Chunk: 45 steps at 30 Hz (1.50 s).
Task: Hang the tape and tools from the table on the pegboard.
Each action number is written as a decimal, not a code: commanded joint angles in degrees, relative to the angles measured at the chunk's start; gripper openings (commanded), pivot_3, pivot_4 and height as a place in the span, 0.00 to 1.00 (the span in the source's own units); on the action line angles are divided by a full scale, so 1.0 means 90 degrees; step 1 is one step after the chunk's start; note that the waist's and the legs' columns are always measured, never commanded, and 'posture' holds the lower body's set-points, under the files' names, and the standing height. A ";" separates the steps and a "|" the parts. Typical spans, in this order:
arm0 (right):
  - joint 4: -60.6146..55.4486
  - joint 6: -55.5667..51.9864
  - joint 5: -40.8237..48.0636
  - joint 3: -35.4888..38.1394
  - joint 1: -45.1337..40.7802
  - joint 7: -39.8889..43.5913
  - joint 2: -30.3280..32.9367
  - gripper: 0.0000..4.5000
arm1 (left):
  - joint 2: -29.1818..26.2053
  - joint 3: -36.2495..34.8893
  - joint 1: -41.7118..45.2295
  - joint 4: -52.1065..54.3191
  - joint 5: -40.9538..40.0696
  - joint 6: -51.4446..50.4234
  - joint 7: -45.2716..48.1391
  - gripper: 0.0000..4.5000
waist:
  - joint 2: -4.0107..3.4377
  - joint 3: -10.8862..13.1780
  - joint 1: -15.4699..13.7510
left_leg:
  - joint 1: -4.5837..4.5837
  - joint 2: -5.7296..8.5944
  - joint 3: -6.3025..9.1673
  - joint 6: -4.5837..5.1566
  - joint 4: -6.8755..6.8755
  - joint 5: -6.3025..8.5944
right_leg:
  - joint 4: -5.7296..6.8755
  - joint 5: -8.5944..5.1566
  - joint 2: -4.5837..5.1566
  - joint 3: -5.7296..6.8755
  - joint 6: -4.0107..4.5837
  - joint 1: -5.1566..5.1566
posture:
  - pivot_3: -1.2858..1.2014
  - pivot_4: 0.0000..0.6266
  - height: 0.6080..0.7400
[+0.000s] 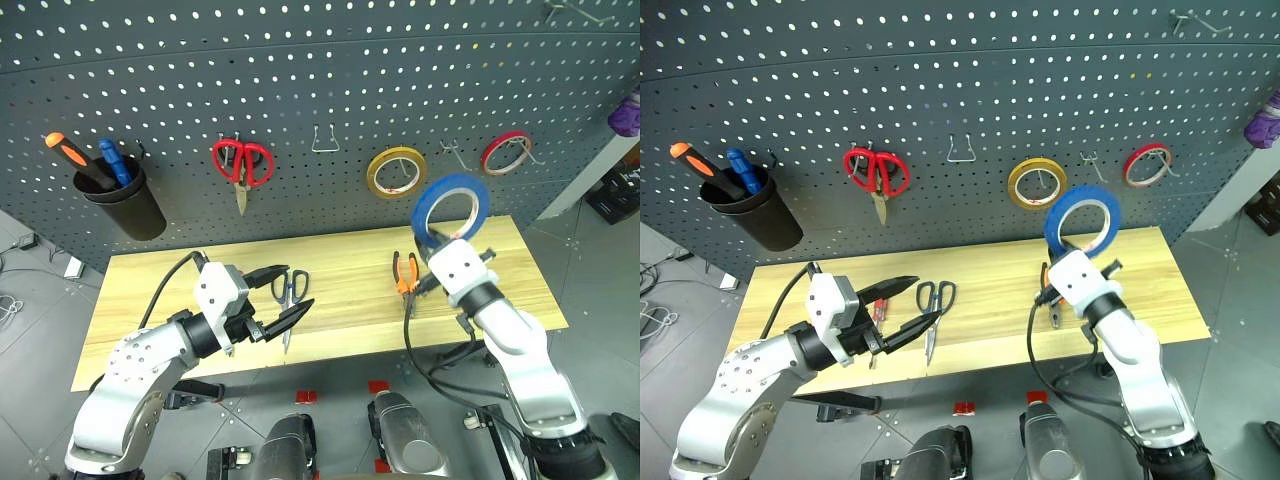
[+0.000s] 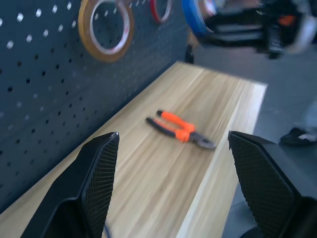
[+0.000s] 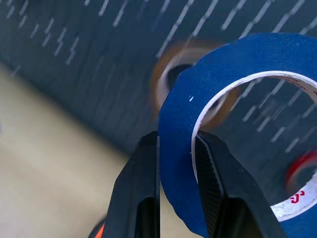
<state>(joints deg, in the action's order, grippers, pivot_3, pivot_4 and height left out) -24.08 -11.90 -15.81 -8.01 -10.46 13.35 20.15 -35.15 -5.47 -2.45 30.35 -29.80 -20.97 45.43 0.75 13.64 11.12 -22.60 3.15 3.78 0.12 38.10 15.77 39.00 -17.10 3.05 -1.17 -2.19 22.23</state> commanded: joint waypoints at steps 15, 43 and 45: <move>0.5179 0.1380 0.0708 0.0826 -0.3157 -0.0378 0.0008 0.23 | -0.0531 0.0244 0.0755 0.0025 0.0074 -0.0082 0.0385 0.82 | 0.0000 0.0002 0.0023 | -0.0003 0.0001 -0.0007 0.0006 -0.0004 -0.0002 | 0.0001 0.0001 -0.0002 -0.0004 0.0003 0.0003 | 0.41 0.36 1.00; 0.3978 -0.5102 0.0956 0.1446 -0.2671 -0.2270 -0.2966 0.99 | -0.1505 0.0245 -0.1186 -0.0434 0.1428 0.0776 0.1002 0.82 | -0.0024 0.0019 0.0003 | -0.0033 0.0001 0.0001 0.0007 -0.0021 -0.0002 | -0.0002 0.0006 0.0008 -0.0003 0.0015 0.0049 | 0.42 0.42 1.00; 0.4351 -0.4967 0.1047 0.1488 -0.2759 -0.2284 -0.2980 0.99 | -0.1496 0.0252 -0.1189 -0.0435 0.1447 0.0781 0.0991 0.82 | -0.0024 0.0020 0.0015 | -0.0032 0.0000 0.0000 0.0007 -0.0022 -0.0002 | 0.0000 0.0006 0.0006 -0.0003 0.0015 0.0049 | 0.42 0.42 1.00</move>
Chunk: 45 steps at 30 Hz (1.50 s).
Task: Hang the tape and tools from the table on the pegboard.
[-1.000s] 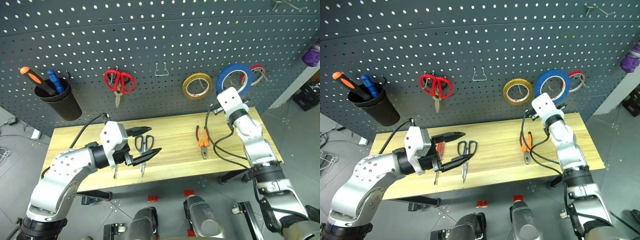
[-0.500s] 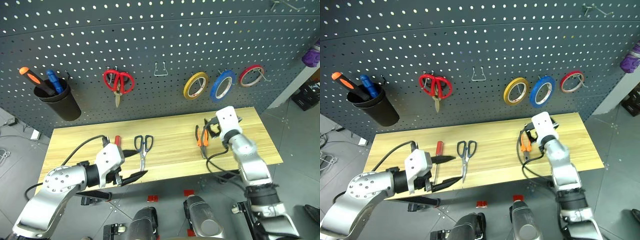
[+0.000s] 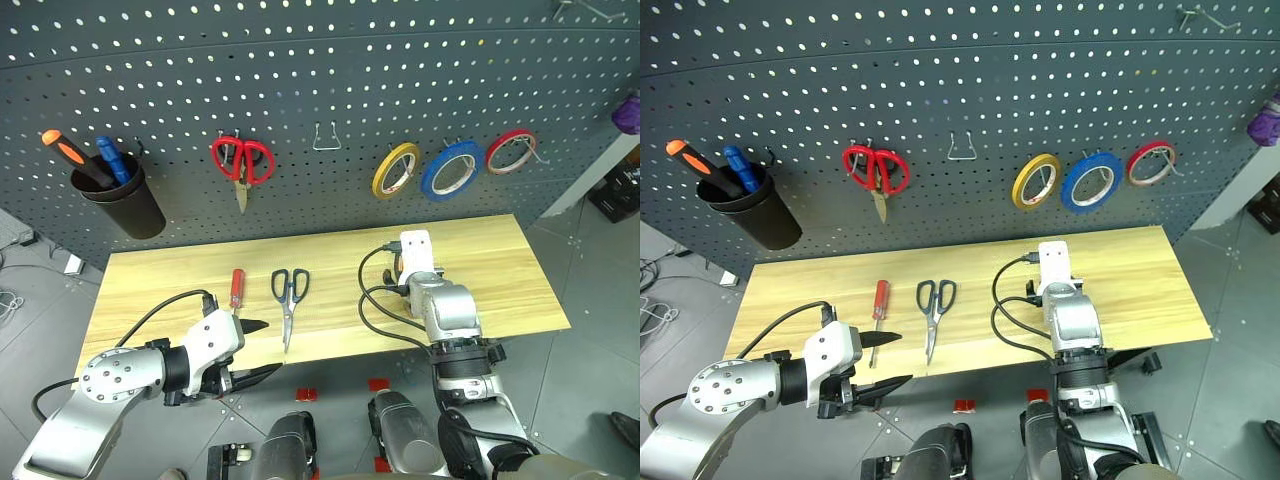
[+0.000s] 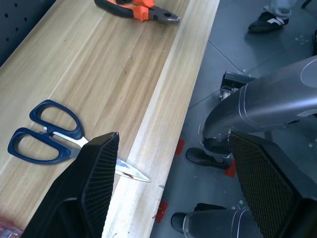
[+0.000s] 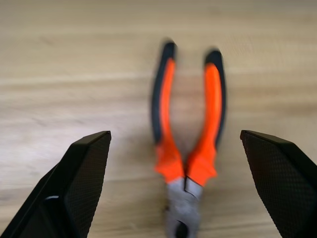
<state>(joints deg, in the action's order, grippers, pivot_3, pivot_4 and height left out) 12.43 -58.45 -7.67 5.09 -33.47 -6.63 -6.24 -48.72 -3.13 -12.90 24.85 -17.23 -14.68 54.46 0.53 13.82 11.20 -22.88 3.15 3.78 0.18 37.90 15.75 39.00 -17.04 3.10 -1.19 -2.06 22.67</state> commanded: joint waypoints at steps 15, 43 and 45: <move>0.3597 0.1940 0.0479 0.0366 -0.1377 -0.0348 0.0386 0.99 | 0.0071 -0.0078 0.0022 0.0157 0.0146 0.0102 -0.0084 0.82 | -0.0001 0.0002 0.0013 | 0.0007 -0.0001 -0.0004 0.0001 0.0005 -0.0001 | 0.0004 0.0001 -0.0003 0.0000 0.0000 -0.0008 | 0.43 0.41 1.00; 0.1649 0.2395 0.0568 -0.1383 -0.0539 0.1691 0.0721 0.61 | 0.0697 -0.0913 -0.0317 0.0216 -0.0530 0.0022 -0.0467 0.82 | 0.0002 0.0000 0.0003 | 0.0012 -0.0006 0.0002 0.0003 0.0002 -0.0002 | 0.0000 0.0000 -0.0005 0.0007 0.0000 -0.0018 | 0.43 0.39 1.00; -0.0262 0.2293 0.0652 -0.1919 0.0240 0.2121 0.0811 0.61 | 0.0913 -0.1324 -0.0398 0.0379 -0.0926 -0.0219 -0.0697 0.82 | 0.0000 0.0002 0.0002 | -0.0020 -0.0007 0.0000 0.0002 0.0002 -0.0002 | 0.0007 0.0000 -0.0005 0.0003 0.0000 0.0021 | 0.43 0.40 1.00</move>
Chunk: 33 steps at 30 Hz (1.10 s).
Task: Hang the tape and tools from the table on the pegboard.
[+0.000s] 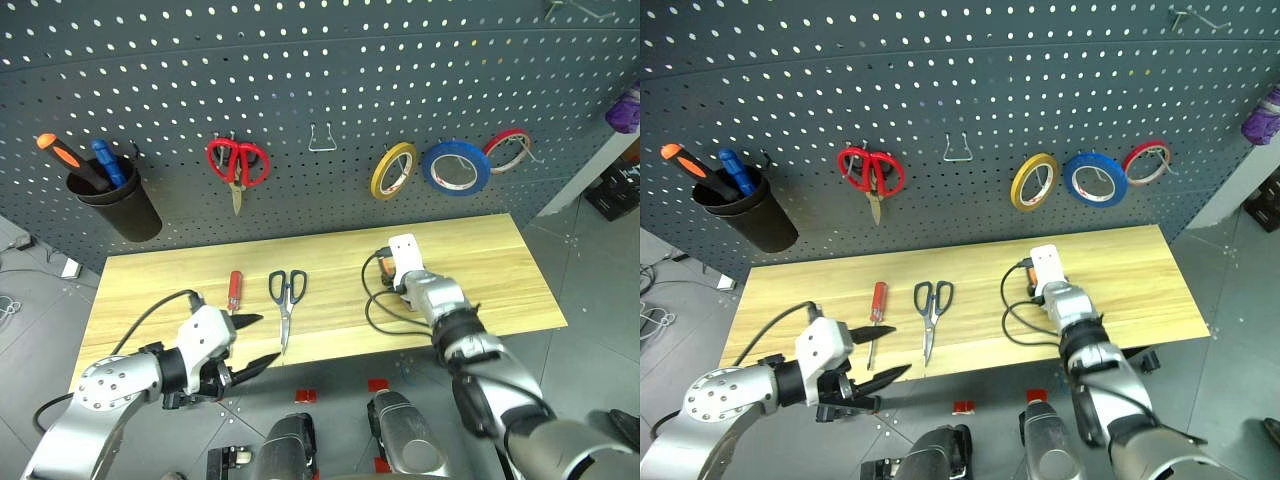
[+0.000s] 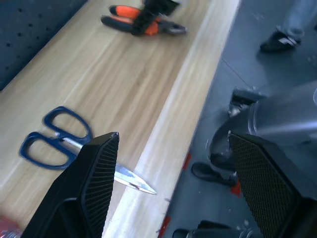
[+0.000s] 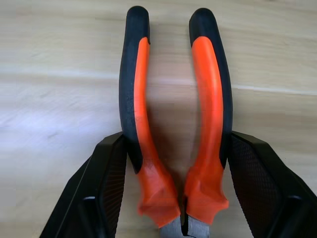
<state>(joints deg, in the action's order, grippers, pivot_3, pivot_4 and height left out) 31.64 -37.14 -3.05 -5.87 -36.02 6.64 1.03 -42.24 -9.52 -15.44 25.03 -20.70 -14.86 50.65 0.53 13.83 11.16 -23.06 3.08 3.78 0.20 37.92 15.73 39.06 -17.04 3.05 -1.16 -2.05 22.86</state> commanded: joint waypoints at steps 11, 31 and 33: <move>-0.5496 0.1506 0.0457 -0.0939 0.0082 0.0712 -0.0735 0.61 | 0.0359 -0.1925 0.0406 0.0651 -0.1789 -0.1116 -0.1113 0.82 | 0.0012 0.0055 -0.0067 | -0.0032 -0.0001 0.0004 -0.0010 0.0015 -0.0007 | 0.0008 0.0011 -0.0001 0.0005 0.0007 0.0042 | 0.43 0.45 1.00; 0.1692 0.7234 -0.0580 -0.0029 -0.4085 -0.1040 -0.0624 0.61 | 0.0429 -0.0900 0.2857 0.1118 -0.2210 -0.3247 -0.3119 0.82 | 0.0079 0.0344 -0.0198 | -0.0051 0.0004 -0.0014 -0.0048 -0.0003 -0.0038 | 0.0001 0.0024 0.0006 0.0017 0.0018 0.0073 | 0.46 0.53 1.00; 0.1943 0.7467 -0.0751 -0.0082 -0.4035 -0.1136 -0.0528 0.61 | 0.0438 -0.0824 0.2907 0.1174 -0.2226 -0.3277 -0.3124 0.82 | 0.0081 0.0352 -0.0211 | -0.0052 0.0003 -0.0015 -0.0048 0.0002 -0.0038 | 0.0001 0.0024 0.0007 0.0019 0.0018 0.0074 | 0.46 0.53 1.00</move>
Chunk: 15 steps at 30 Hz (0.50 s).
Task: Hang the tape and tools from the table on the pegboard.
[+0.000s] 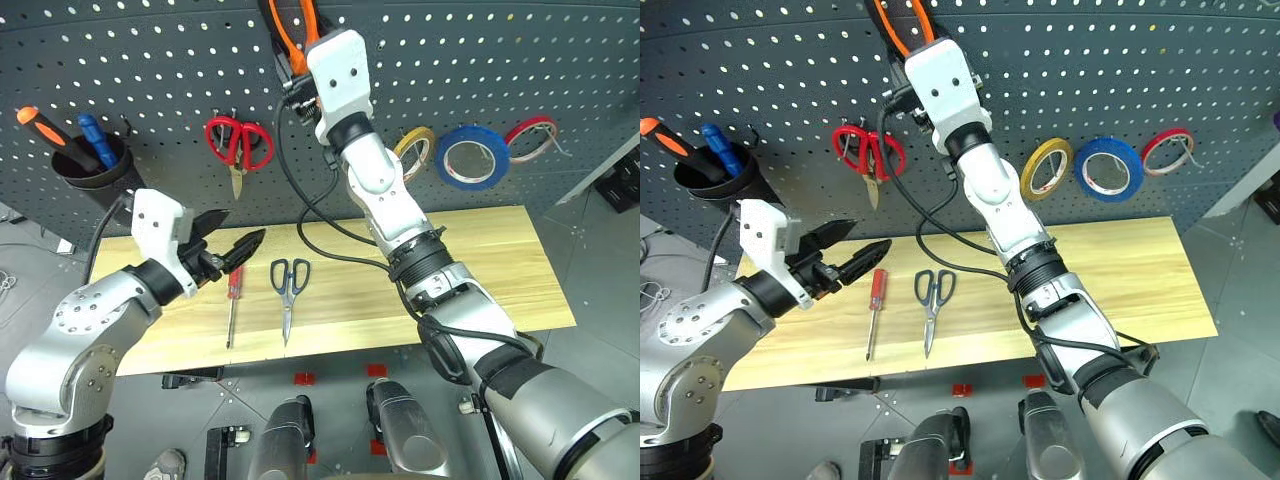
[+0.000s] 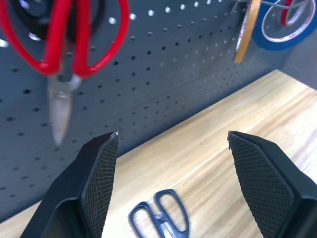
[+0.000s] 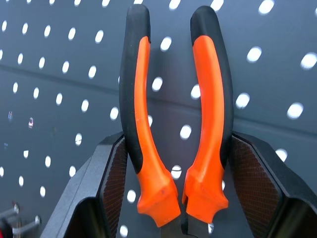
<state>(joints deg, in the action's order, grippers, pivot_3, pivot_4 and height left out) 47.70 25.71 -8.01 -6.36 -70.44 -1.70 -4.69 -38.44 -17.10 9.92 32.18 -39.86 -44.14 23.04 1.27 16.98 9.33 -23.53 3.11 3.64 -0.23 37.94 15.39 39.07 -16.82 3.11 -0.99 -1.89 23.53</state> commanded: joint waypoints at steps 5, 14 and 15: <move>0.0439 0.0574 -0.0375 -0.0033 0.0061 -0.0337 0.0298 0.61 | 0.0044 0.0115 0.0194 0.0394 -0.0126 -0.0042 -0.0007 0.82 | 0.0002 0.0024 -0.0089 | 0.0000 -0.0004 -0.0004 -0.0007 0.0007 -0.0007 | 0.0002 0.0000 -0.0001 0.0000 0.0000 -0.0001 | 0.46 0.54 1.00; 0.0141 -0.0444 -0.0010 0.0130 0.0791 -0.0015 0.0149 0.61 | 0.0138 0.0246 0.0244 0.0046 0.0241 0.0241 -0.0005 0.82 | 0.0002 0.0024 -0.0123 | 0.0005 -0.0017 -0.0014 -0.0013 0.0016 -0.0015 | 0.0033 0.0000 -0.0008 0.0001 0.0000 0.0000 | 0.46 0.53 1.00; 0.0086 -0.0627 0.0026 0.0145 0.0827 0.0035 0.0136 0.61 | 0.0155 0.0270 0.0267 -0.0015 0.0336 0.0272 -0.0055 0.82 | 0.0002 0.0024 -0.0125 | 0.0009 -0.0018 -0.0014 -0.0013 0.0019 -0.0015 | 0.0039 0.0000 -0.0008 0.0001 0.0000 -0.0002 | 0.45 0.53 1.00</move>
<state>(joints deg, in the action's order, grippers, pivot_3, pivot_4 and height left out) 49.68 23.47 -9.40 -5.82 -63.77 -2.13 -2.93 -37.28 -14.67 11.76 32.05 -38.10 -43.21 23.07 1.29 17.20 8.20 -23.43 2.95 3.52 -0.35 38.11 15.26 39.48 -16.82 3.05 -0.98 -1.89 23.51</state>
